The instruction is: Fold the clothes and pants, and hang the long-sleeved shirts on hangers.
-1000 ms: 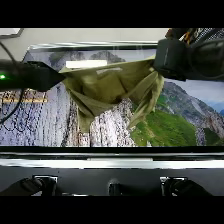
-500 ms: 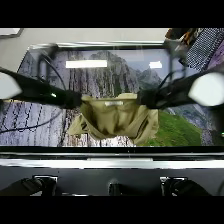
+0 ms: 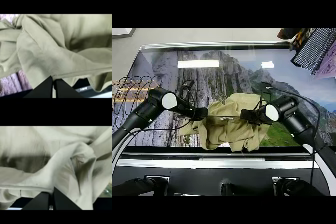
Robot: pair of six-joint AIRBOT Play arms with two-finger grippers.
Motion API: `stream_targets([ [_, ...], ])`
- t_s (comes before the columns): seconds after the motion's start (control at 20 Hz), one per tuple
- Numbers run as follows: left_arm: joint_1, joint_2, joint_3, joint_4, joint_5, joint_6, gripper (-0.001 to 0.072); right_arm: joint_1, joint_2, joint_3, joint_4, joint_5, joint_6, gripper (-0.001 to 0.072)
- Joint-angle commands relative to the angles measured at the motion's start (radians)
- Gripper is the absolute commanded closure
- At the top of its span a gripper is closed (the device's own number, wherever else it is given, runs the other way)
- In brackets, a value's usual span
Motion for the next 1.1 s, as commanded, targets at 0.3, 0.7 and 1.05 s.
stream_targets([
  [0.3, 0.166, 0.092, -0.018, 0.018, -0.087, 0.032, 0.0088, 0.001, -0.012, -0.021, 0.059, -0.060, 0.002, 0.0687],
  [0.7, 0.782, 0.262, -0.167, 0.113, -0.092, 0.509, 0.0107, 0.001, -0.012, -0.020, 0.076, -0.066, -0.006, 0.0686],
  [1.05, 1.022, 0.090, -0.170, 0.039, 0.045, 0.661, 0.0092, 0.001, -0.012, -0.020, 0.056, -0.067, -0.010, 0.0686],
])
